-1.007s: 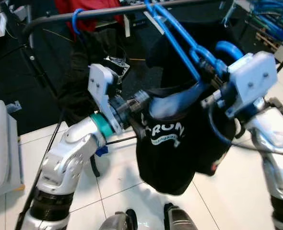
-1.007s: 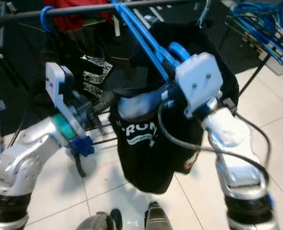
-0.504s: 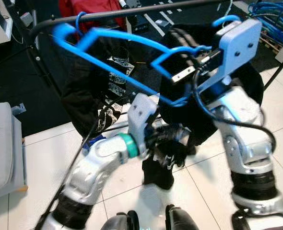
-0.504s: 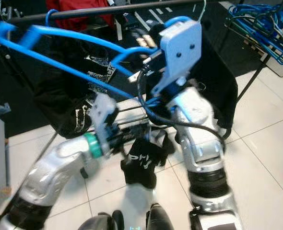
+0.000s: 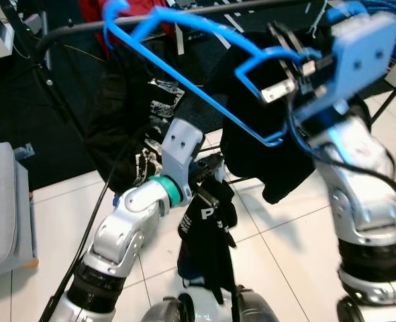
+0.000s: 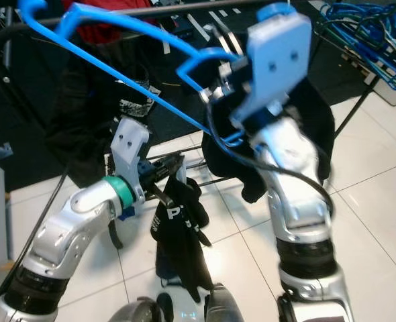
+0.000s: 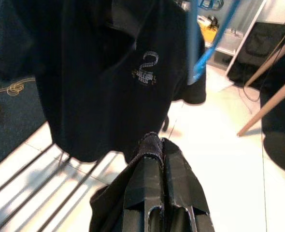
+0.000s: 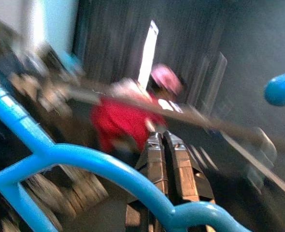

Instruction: Hang hanger

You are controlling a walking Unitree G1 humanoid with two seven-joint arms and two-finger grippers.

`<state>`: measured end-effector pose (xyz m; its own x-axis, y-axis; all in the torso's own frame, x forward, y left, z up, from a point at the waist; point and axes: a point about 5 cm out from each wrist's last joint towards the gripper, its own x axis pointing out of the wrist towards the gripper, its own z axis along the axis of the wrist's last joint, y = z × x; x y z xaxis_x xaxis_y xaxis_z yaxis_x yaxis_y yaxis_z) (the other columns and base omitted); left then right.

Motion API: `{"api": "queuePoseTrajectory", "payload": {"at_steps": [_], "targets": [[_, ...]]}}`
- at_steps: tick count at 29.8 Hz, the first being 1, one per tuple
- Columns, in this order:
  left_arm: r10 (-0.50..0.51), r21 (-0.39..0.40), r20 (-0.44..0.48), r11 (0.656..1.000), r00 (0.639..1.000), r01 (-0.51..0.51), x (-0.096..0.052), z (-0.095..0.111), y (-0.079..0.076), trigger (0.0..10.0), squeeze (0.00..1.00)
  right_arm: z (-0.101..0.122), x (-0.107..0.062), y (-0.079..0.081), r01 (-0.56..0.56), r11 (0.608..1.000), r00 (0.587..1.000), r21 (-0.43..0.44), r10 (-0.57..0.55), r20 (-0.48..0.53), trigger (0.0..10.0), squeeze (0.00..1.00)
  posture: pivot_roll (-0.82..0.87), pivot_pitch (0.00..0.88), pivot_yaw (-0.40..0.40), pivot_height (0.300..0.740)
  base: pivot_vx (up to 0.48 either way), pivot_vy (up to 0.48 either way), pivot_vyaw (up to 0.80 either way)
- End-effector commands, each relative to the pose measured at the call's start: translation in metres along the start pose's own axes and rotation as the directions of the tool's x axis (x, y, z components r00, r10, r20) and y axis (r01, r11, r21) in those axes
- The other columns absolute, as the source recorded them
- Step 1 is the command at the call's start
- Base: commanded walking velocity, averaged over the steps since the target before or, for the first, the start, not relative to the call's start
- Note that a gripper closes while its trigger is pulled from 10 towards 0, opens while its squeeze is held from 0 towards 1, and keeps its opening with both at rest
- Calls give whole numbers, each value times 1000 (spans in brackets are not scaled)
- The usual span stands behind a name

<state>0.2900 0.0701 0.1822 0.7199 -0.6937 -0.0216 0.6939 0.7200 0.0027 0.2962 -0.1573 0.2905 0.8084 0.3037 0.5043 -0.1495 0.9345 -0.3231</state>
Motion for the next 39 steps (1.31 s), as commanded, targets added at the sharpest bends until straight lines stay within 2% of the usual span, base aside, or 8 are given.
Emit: {"api": "queuePoseTrajectory", "payload": {"at_steps": [1,8,16,19,21,25,31,39], "targets": [[4,24,8,1000,1000,-4,-8,-1,3,0,0,2,-9,-17,91,995,996,-49,-92,-18,10000,0,-259,141,102,740,0,0,0],[-17,38,-35,999,999,18,-23,-10,1,0,0,-7,-34,-28,124,987,985,-102,-135,-110,10000,0,-265,145,101,740,0,0,0],[130,-14,96,991,987,-130,-16,6,6,0,0,-59,-87,3,83,995,924,-59,-99,-370,10000,0,-262,139,98,740,0,0,0],[147,5,96,989,985,-148,-16,6,6,0,0,-77,-98,11,47,998,877,-41,-61,-477,10000,0,-261,136,96,740,0,0,0],[158,49,86,985,984,-163,-18,3,6,0,0,-99,-125,32,-79,993,748,87,117,-653,10000,0,-255,132,95,740,0,0,0],[157,62,86,985,984,-163,-19,4,7,0,0,-97,-126,28,-116,989,738,90,147,-658,10000,0,-251,132,95,740,0,0,0],[167,57,97,983,981,-173,-18,7,9,0,0,-83,-106,5,-34,999,831,-17,19,-556,10000,0,-255,130,95,740,0,0,0],[166,54,106,984,981,-172,-16,6,7,0,0,-59,-76,-36,236,964,862,-119,-264,-432,10000,0,-258,132,99,740,0,0,0]]}}
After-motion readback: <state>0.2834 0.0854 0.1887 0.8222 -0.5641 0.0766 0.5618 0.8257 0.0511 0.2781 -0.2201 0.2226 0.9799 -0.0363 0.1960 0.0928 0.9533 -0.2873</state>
